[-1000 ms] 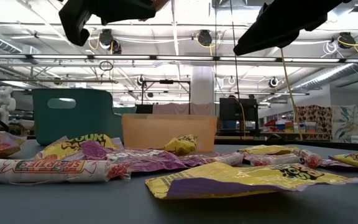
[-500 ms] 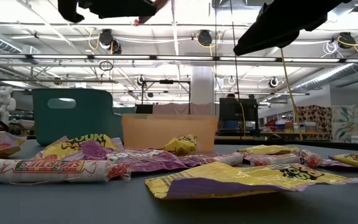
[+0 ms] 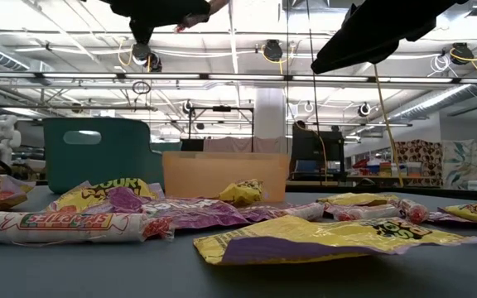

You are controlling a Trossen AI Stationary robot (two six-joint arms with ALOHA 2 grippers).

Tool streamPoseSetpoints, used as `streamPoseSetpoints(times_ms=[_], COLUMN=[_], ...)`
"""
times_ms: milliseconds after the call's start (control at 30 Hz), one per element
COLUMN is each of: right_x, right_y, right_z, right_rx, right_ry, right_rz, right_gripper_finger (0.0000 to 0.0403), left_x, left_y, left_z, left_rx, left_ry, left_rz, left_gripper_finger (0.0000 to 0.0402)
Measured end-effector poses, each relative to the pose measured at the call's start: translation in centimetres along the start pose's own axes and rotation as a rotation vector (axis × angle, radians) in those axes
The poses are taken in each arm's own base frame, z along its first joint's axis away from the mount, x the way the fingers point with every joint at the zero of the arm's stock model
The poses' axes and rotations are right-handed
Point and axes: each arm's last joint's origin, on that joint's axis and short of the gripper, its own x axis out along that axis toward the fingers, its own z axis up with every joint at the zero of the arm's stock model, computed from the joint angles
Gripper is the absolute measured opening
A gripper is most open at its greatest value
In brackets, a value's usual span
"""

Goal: Sort candy
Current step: Put the white candy into the transparent bin

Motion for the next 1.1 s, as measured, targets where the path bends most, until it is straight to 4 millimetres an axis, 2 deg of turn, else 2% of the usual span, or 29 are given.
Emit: streamPoseSetpoints(times_ms=[167,267,500,667,867,1100], right_x=[0.0,0.0,0.0,0.0,0.0,0.0], right_y=[0.0,0.0,0.0,0.0,0.0,0.0], right_z=[0.0,0.0,0.0,0.0,0.0,0.0], right_rx=[0.000,0.000,0.000,0.000,0.004,0.007], right_ry=[0.000,0.000,0.000,0.000,0.000,0.000], right_rz=[0.000,0.000,0.000,0.000,0.000,0.000], right_gripper_finger=[0.0160,0.0160,0.0160,0.0160,0.0160,0.0160], left_x=[0.0,0.0,0.0,0.2,1.4,3.0], left_y=[0.0,0.0,0.3,0.8,3.5,8.8], left_z=[0.0,0.0,0.1,0.3,1.0,1.7], left_rx=[-0.193,-0.224,0.138,0.229,0.280,0.231], left_ry=[0.000,0.000,-0.011,-0.023,-0.033,-0.015], left_rz=[0.000,0.002,0.095,0.181,0.308,0.395], left_gripper_finger=[0.0054,0.0054,0.0054,0.0054,0.0054,0.0054])
